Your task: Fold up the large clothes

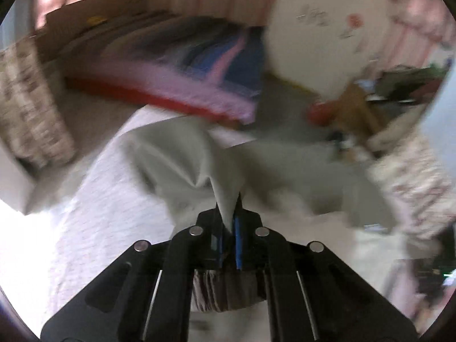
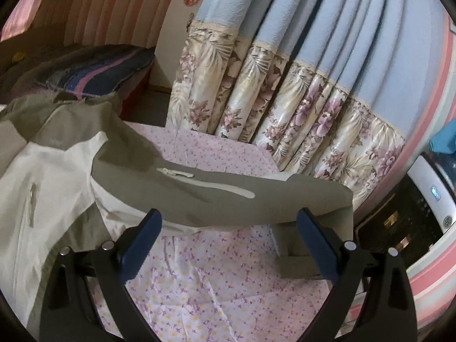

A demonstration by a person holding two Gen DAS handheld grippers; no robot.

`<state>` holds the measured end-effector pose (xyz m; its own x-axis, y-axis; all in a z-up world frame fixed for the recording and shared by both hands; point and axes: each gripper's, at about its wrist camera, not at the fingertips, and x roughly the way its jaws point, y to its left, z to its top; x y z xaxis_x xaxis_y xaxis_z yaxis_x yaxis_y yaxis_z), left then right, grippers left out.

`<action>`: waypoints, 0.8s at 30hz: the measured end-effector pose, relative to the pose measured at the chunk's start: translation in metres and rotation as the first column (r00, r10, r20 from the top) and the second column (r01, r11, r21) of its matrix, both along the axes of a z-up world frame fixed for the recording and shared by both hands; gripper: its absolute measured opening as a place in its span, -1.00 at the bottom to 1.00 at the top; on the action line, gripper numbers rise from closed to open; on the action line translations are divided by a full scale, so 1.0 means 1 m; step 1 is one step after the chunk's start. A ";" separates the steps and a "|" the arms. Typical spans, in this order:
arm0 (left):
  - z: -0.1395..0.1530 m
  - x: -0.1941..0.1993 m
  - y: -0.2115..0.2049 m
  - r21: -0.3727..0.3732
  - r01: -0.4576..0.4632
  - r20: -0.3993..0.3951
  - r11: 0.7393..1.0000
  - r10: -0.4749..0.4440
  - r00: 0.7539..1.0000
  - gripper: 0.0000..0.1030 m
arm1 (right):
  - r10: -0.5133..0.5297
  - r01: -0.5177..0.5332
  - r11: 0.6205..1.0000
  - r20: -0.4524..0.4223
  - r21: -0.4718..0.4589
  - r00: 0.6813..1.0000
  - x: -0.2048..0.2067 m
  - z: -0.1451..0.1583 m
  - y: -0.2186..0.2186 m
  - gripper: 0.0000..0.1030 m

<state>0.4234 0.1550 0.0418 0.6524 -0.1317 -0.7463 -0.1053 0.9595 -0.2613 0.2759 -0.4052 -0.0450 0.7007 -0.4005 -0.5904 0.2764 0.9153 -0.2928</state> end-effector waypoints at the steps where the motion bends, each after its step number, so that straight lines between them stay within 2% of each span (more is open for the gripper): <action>1: 0.016 0.001 -0.020 -0.040 0.052 0.027 0.998 -0.051 0.998 -0.93 | -0.004 0.003 1.000 0.006 0.016 1.000 0.000 0.000 -0.002 0.86; 4: 0.035 0.000 -0.074 -0.152 0.179 0.066 0.972 -0.170 0.983 -0.93 | -0.009 0.008 0.999 0.017 0.051 1.000 -0.001 -0.001 -0.006 0.86; 7: 0.024 0.000 -0.132 -0.201 0.269 0.054 0.942 -0.264 0.963 -0.90 | -0.010 0.009 0.999 0.004 0.046 1.000 0.000 -0.006 -0.006 0.86; 9: 0.002 0.007 -0.181 -0.183 0.346 -0.002 0.920 -0.352 0.936 -0.62 | -0.010 0.011 0.999 -0.007 0.042 1.000 0.001 -0.008 -0.006 0.86; 11: -0.018 -0.002 -0.207 -0.155 0.384 -0.045 0.910 -0.395 0.917 -0.01 | -0.008 0.009 0.999 -0.013 0.046 1.000 -0.001 -0.009 -0.007 0.86; 12: -0.026 -0.004 -0.219 -0.114 0.414 -0.073 0.903 -0.424 0.903 0.07 | -0.004 0.005 0.999 -0.013 0.051 1.000 -0.003 -0.008 -0.007 0.86; 13: -0.032 -0.009 -0.227 -0.080 0.424 -0.077 0.902 -0.430 0.900 0.19 | -0.001 0.002 0.999 -0.014 0.054 1.000 -0.004 -0.008 -0.007 0.86; 15: -0.031 -0.022 -0.219 0.022 0.412 -0.064 0.911 -0.410 0.910 0.45 | 0.007 -0.006 0.998 -0.020 0.062 1.000 -0.004 -0.008 -0.006 0.86; 17: -0.025 -0.026 -0.204 0.093 0.392 -0.039 0.915 -0.390 0.920 0.79 | 0.022 -0.020 0.997 -0.023 0.076 0.999 -0.004 -0.007 -0.002 0.86; 19: -0.016 -0.030 -0.173 0.197 0.323 0.001 0.926 -0.329 0.944 0.86 | 0.059 -0.056 0.991 -0.016 0.120 0.998 -0.001 -0.004 0.008 0.86; 21: -0.013 -0.035 -0.146 0.284 0.250 0.027 0.926 -0.268 0.963 0.92 | 0.107 -0.106 0.976 0.007 0.188 0.994 0.002 0.000 0.021 0.86; 22: -0.013 -0.034 -0.128 0.330 0.201 0.041 0.922 -0.227 0.973 0.94 | 0.135 -0.136 0.965 0.019 0.225 0.991 0.004 0.002 0.029 0.86; 24: -0.015 -0.024 -0.097 0.371 0.133 0.048 0.919 -0.162 0.986 0.94 | 0.212 -0.215 0.924 0.046 0.315 0.976 0.012 0.006 0.051 0.86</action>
